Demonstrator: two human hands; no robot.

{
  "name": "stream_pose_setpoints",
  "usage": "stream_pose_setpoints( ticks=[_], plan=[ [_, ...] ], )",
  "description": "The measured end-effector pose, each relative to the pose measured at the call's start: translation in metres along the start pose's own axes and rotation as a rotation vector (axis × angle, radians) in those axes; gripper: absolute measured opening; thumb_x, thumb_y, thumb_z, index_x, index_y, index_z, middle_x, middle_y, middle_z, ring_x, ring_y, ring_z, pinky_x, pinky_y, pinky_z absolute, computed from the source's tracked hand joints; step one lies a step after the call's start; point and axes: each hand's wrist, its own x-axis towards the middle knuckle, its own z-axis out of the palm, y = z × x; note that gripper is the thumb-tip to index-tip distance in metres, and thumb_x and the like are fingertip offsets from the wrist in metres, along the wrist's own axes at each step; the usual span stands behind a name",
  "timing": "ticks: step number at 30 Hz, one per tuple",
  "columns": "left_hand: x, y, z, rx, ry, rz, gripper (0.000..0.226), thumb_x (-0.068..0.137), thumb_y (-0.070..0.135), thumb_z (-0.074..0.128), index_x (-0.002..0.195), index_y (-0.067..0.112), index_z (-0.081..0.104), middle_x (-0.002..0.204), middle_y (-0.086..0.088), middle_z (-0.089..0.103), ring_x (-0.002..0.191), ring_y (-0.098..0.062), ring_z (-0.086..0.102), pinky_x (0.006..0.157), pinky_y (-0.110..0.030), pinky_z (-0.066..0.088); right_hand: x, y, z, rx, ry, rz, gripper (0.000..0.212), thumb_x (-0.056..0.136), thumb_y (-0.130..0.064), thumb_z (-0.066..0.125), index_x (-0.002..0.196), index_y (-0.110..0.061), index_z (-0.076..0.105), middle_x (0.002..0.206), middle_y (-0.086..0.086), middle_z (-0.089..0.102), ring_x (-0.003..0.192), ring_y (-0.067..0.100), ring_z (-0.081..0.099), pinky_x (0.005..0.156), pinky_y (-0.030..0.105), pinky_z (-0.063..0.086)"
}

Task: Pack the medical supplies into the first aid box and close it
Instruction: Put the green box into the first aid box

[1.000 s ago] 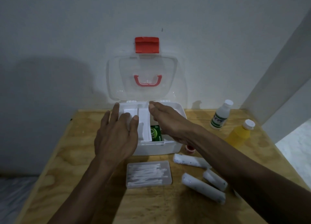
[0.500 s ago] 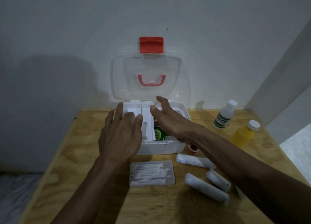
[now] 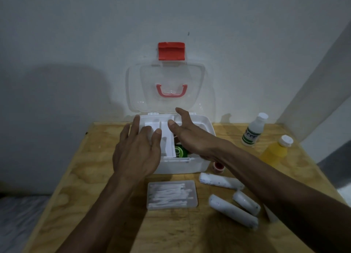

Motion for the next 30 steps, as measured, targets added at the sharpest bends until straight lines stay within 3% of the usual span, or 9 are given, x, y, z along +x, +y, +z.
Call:
stream_pose_setpoints(
  ticks=[7,12,17,20,22,25,27,30],
  plan=[
    [0.003,-0.002,0.001,0.018,-0.024,0.014,0.079,0.088,0.066,0.002,0.134,0.026,0.051,0.162,-0.004,0.022,0.15,-0.024,0.016,0.118,-0.05,0.024,-0.002,-0.005,-0.002,-0.034,0.017,0.003,0.057,0.099,-0.056,0.028,0.149,-0.041,0.007,0.147,0.008,0.047,0.121,0.025,0.055,0.104,0.044,0.043],
    [0.002,-0.001,-0.003,0.016,-0.053,-0.008,0.066,0.095,0.059,0.013,0.135,0.024,0.051,0.162,-0.005,0.022,0.149,-0.028,0.017,0.117,-0.052,0.026,-0.02,-0.01,-0.005,-0.178,0.101,-0.05,0.055,0.1,-0.055,0.029,0.149,-0.035,0.016,0.148,0.006,0.047,0.122,0.024,0.055,0.104,0.04,0.043],
    [0.005,-0.004,-0.001,0.001,-0.057,0.004,0.063,0.098,0.056,0.016,0.136,0.021,0.051,0.161,-0.008,0.024,0.149,-0.029,0.017,0.118,-0.052,0.023,-0.073,-0.017,-0.003,-0.261,0.398,-0.404,0.043,0.097,-0.041,0.052,0.135,-0.022,0.049,0.113,-0.003,0.066,0.095,0.003,0.061,0.076,0.016,0.05],
    [0.004,-0.004,-0.003,-0.005,-0.072,0.002,0.064,0.097,0.057,0.016,0.137,0.021,0.051,0.161,-0.008,0.023,0.149,-0.03,0.017,0.117,-0.054,0.023,-0.104,-0.002,0.003,-0.336,0.39,-0.518,0.035,0.088,-0.041,0.066,0.119,-0.023,0.064,0.097,-0.011,0.067,0.084,0.0,0.061,0.069,0.01,0.046],
    [0.003,-0.001,-0.004,-0.006,-0.075,-0.014,0.058,0.099,0.053,0.021,0.137,0.021,0.051,0.162,-0.007,0.022,0.148,-0.032,0.018,0.117,-0.053,0.023,-0.119,0.015,0.01,-0.443,0.309,-0.464,0.041,0.084,-0.046,0.069,0.118,-0.025,0.065,0.103,-0.012,0.067,0.084,0.0,0.06,0.07,0.012,0.045],
    [0.003,0.001,-0.006,-0.005,-0.076,-0.018,0.056,0.1,0.051,0.024,0.137,0.02,0.052,0.162,-0.008,0.022,0.147,-0.034,0.019,0.118,-0.052,0.021,-0.126,0.045,0.022,-0.595,0.207,-0.349,0.055,0.08,-0.051,0.07,0.128,-0.027,0.059,0.126,-0.006,0.061,0.108,0.008,0.054,0.09,0.027,0.048],
    [0.003,0.001,-0.006,0.003,-0.075,-0.015,0.057,0.099,0.052,0.024,0.137,0.021,0.052,0.161,-0.008,0.022,0.147,-0.035,0.02,0.117,-0.054,0.022,-0.122,0.06,0.029,-0.756,0.203,-0.341,0.061,0.078,-0.057,0.067,0.131,-0.028,0.056,0.132,-0.005,0.058,0.114,0.015,0.049,0.095,0.037,0.044],
    [0.002,0.003,-0.007,0.015,-0.085,-0.03,0.055,0.099,0.052,0.026,0.137,0.021,0.051,0.162,-0.006,0.022,0.147,-0.035,0.02,0.116,-0.055,0.023,-0.115,0.069,0.032,-0.86,0.204,-0.313,0.067,0.076,-0.063,0.063,0.133,-0.029,0.052,0.136,-0.006,0.053,0.119,0.018,0.04,0.096,0.042,0.034]
  ],
)
